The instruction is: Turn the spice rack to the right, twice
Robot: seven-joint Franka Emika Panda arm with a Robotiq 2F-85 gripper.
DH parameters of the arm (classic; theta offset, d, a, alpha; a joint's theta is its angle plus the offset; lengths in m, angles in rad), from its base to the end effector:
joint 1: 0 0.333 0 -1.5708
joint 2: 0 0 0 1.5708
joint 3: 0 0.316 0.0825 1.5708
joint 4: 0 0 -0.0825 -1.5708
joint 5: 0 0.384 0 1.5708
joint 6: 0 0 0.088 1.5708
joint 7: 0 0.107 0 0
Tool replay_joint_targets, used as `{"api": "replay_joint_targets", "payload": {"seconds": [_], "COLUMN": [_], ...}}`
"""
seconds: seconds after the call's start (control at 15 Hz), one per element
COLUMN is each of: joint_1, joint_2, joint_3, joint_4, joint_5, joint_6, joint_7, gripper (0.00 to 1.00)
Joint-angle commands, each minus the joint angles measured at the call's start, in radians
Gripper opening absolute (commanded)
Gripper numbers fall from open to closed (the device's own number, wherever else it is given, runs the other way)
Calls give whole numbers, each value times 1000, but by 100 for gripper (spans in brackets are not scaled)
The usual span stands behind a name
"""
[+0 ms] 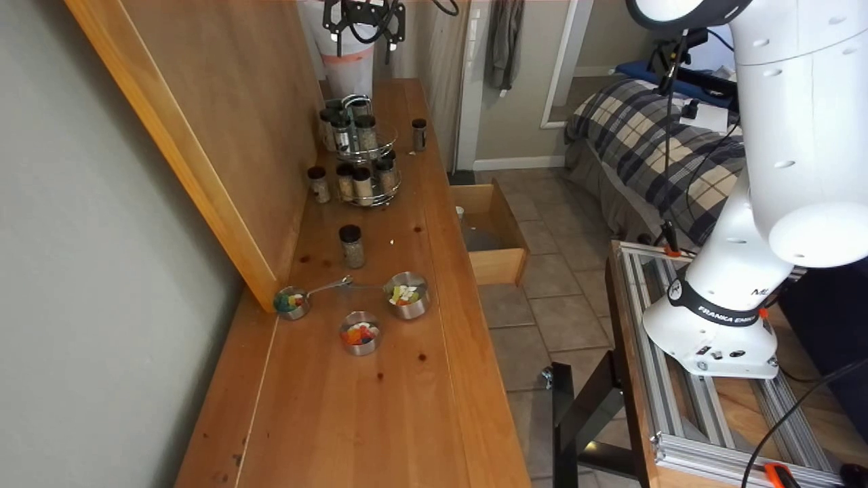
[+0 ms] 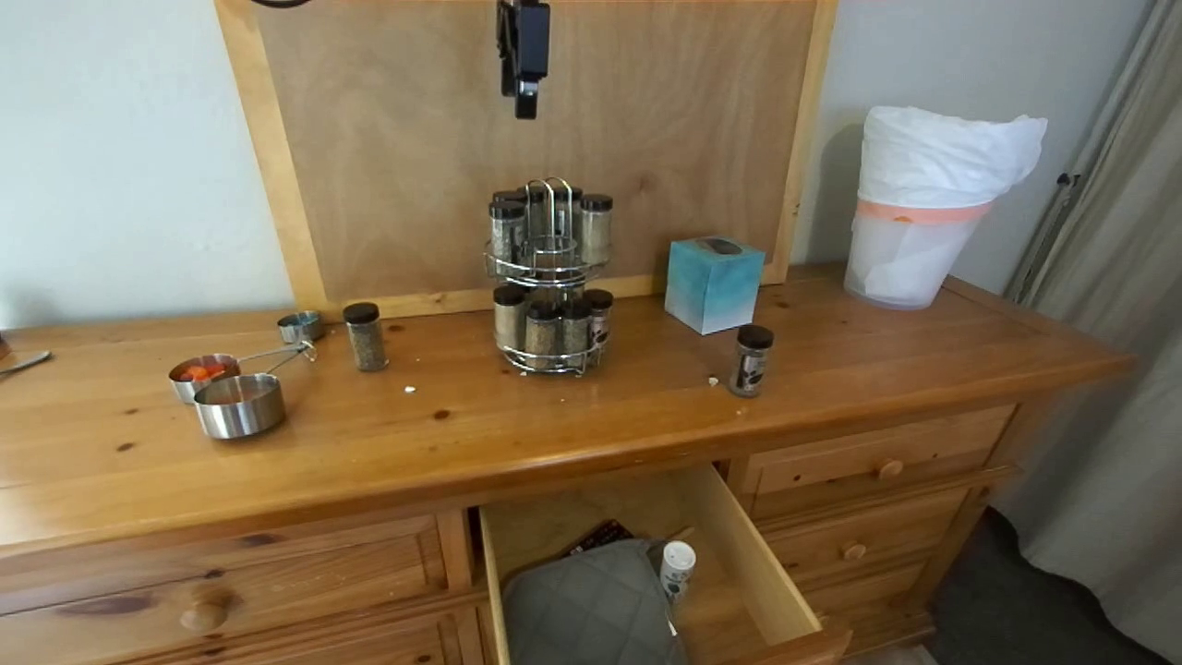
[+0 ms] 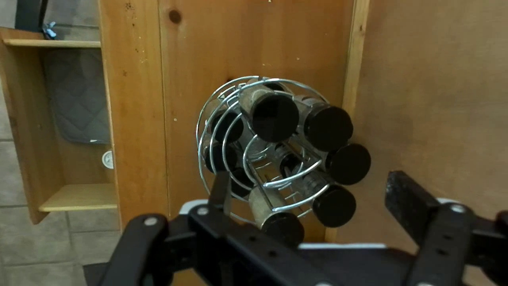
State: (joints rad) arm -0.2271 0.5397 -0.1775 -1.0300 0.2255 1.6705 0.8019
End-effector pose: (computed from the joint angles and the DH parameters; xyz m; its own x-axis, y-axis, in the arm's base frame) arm 0.6785 -0.2258 0.5516 0.3760 -0.9264 -0.0223 -0.9145 -0.3671 -0.1700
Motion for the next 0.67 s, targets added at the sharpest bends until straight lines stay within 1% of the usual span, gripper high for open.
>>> {"api": "replay_joint_targets", "payload": {"seconds": [0.0, 0.2, 0.4, 0.47, 0.6], "joint_1": [-7, -6, 10, 16, 33], "joint_2": [-3, 0, 2, 3, 8], "joint_3": [33, 43, 33, 31, 23], "joint_4": [17, 35, 60, 62, 57], "joint_5": [-4, -27, -99, -124, -189], "joint_6": [-68, -128, -159, -148, -80], "joint_7": [-170, -313, -446, -490, -553], "gripper": [100, 100, 100, 100, 100]}}
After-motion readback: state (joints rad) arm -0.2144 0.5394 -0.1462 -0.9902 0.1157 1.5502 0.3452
